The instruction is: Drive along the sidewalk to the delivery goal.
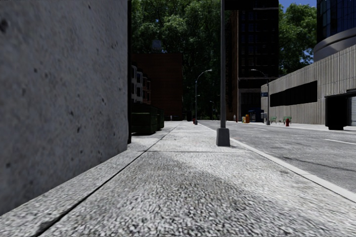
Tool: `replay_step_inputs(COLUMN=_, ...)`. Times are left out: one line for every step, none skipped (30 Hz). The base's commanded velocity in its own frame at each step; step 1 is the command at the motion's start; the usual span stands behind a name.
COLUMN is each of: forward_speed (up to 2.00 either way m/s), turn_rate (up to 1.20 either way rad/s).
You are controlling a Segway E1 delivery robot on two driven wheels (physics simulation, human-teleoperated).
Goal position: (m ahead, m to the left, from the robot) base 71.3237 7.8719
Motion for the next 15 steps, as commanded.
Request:
replay_step_inputs(forward_speed=2.00, turn_rate=0.00)
replay_step_inputs(forward_speed=2.00, turn_rate=0.00)
replay_step_inputs(forward_speed=2.00, turn_rate=0.00)
replay_step_inputs(forward_speed=2.00, turn_rate=0.00)
replay_step_inputs(forward_speed=2.00, turn_rate=0.00)
replay_step_inputs(forward_speed=2.00, turn_rate=0.00)
replay_step_inputs(forward_speed=2.00, turn_rate=0.00)
replay_step_inputs(forward_speed=2.00, turn_rate=0.00)
replay_step_inputs(forward_speed=2.00, turn_rate=0.00)
replay_step_inputs(forward_speed=2.00, turn_rate=0.00)
replay_step_inputs(forward_speed=2.00, turn_rate=0.00)
replay_step_inputs(forward_speed=2.00, turn_rate=0.00)
replay_step_inputs(forward_speed=2.00, turn_rate=0.00)
replay_step_inputs(forward_speed=2.00, turn_rate=0.00)
replay_step_inputs(forward_speed=2.00, turn_rate=0.00)
